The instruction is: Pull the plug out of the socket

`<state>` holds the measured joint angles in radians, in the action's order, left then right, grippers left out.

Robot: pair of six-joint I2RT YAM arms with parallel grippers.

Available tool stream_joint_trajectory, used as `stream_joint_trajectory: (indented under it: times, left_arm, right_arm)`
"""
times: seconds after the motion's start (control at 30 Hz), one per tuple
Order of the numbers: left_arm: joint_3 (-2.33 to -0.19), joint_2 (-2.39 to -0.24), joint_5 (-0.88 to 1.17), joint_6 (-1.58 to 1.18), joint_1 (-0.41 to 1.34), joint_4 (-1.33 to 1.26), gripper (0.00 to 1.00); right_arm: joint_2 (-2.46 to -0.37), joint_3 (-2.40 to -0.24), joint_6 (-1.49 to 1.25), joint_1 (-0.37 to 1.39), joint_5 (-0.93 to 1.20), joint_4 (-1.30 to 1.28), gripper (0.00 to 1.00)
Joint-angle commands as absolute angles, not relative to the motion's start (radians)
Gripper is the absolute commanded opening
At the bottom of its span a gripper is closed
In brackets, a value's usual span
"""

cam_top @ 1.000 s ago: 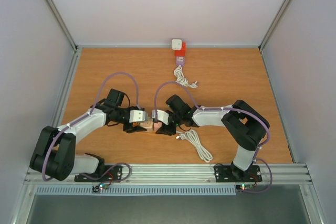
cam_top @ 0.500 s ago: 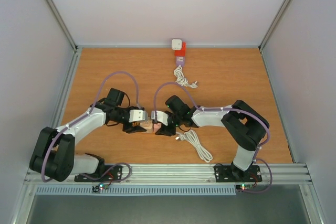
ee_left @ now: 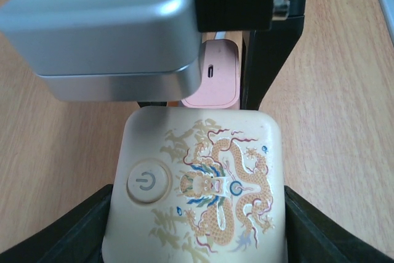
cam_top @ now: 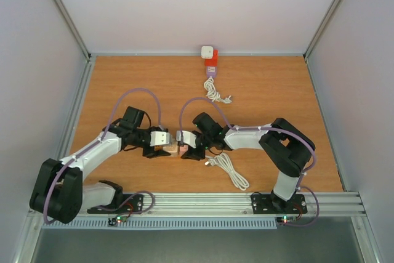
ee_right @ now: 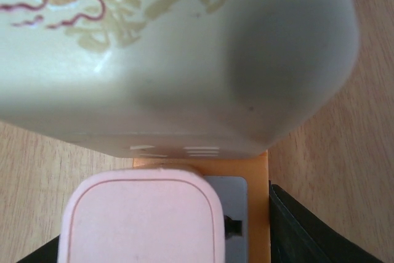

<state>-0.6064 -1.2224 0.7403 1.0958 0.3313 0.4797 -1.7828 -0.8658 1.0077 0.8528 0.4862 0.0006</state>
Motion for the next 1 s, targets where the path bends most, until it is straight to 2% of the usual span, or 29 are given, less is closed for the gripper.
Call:
stream_joint_trajectory:
  times: [0.0, 0.3, 0.57, 0.97]
  left_arm:
    - [-0.68, -1.246, 0.843, 1.062, 0.328, 0.449, 0.4]
    - [-0.779, -1.334, 0.879, 1.081, 0.325, 0.576, 0.39]
    - [-0.679, -1.234, 0.784, 1.156, 0.327, 0.463, 0.4]
    - [-0.697, -1.218, 0.737, 1.157, 0.316, 0.493, 0.38]
  right_arm:
    - [-1.827, -0.852, 1.024, 0.866, 0.426, -0.073, 0.11]
    - [-1.832, -0.851, 1.028, 0.871, 0.407, -0.071, 0.1]
    - [-1.839, -0.86, 1.021, 0.871, 0.403, -0.077, 0.09]
    - [-1.839, -0.863, 1.018, 0.871, 0.391, -0.083, 0.09]
